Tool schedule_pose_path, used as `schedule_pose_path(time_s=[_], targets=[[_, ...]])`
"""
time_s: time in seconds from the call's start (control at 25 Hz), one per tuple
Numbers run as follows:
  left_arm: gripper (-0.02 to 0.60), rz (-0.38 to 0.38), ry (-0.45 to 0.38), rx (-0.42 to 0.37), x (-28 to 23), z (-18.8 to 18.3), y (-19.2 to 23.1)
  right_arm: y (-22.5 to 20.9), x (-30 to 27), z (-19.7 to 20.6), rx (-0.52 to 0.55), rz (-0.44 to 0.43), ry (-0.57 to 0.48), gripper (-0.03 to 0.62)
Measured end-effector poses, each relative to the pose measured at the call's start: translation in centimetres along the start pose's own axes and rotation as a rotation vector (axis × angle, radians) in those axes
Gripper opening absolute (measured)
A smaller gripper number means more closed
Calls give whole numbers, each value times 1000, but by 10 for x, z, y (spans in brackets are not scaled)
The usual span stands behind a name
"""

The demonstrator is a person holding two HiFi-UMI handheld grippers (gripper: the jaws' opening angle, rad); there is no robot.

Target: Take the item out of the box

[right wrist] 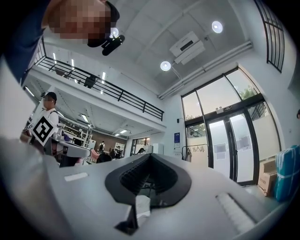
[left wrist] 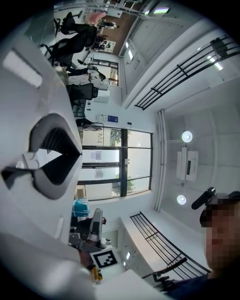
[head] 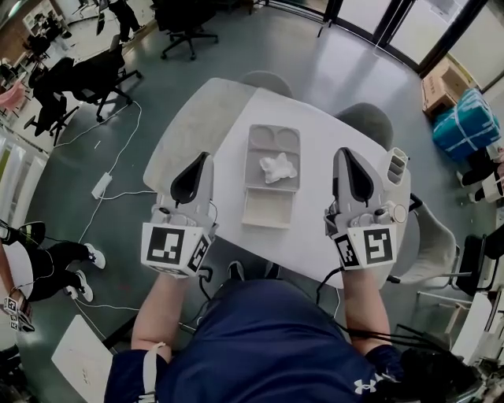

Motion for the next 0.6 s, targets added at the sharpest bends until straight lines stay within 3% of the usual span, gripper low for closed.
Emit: schedule_pose_path(time_s=[0.6], targets=[[2, -11, 39, 22, -7, 13, 3, -1, -5, 6, -22, -30, 18, 2]])
Point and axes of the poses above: the fingertips, and each gripper's own axes: x backward along the fingers, y to its left, z out of its underside, the point moved 4 cm from there along x, backward along the fingers, and after that the axes turned 6 degrees about x, right-handed, at the moved point
